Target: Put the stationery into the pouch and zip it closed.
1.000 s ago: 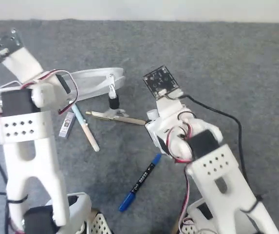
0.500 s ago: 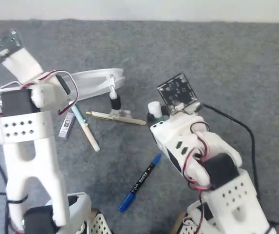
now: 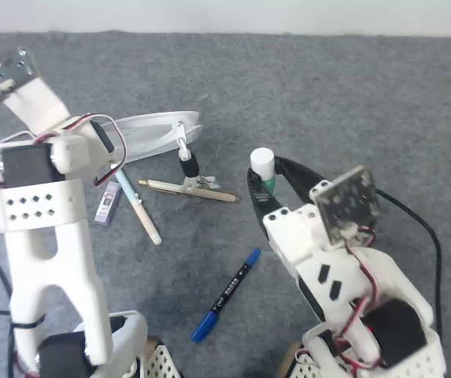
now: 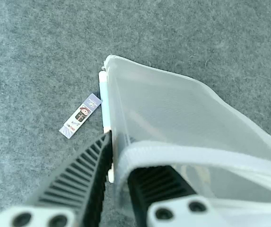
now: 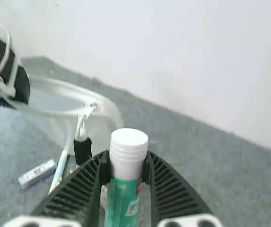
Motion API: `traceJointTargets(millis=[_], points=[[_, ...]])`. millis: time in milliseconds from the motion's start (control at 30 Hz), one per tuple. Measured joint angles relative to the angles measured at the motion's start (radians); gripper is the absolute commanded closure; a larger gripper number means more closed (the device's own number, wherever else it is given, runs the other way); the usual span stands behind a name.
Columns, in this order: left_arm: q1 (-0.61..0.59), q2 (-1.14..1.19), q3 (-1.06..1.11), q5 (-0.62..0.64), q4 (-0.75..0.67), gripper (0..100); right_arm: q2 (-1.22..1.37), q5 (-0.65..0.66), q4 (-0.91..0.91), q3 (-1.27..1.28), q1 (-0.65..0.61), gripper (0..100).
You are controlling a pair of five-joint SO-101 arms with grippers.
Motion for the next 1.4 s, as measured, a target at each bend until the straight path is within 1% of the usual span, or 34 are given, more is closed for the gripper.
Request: traceJointTargets(millis=[67,267,400,767,1000,1100,1267,1400], points=[[0.000,0.000,0.000,0.000,0.000,99,-0.018,0.000,-0.035,0.000,-0.026,99.2],[0.000,0.000,0.000,0.000,0.003,99,-0.020,0.000,-0.180,0.000,-0.170,99.2],[0.000,0.000,0.000,0.000,0.003,99,0.000,0.000,-0.267,-0.002,-0.213,99.2],[0.000,0.000,0.000,0.000,0.003,99,0.193,0.000,-0.488,0.000,-0.219,99.2],[0.000,0.000,0.000,0.000,0.003,99,0.259,0.000,-0.606,0.000,-0.221,99.2],[0.000,0.000,0.000,0.000,0.003,99,0.275,0.002,-0.657,0.000,-0.245,99.2],[0.000,0.000,0.000,0.000,0.003,99,0.313,0.094,-0.744,0.000,-0.301,99.2],[0.000,0.000,0.000,0.000,0.003,99,0.368,0.118,-0.819,0.000,-0.308,99.2]])
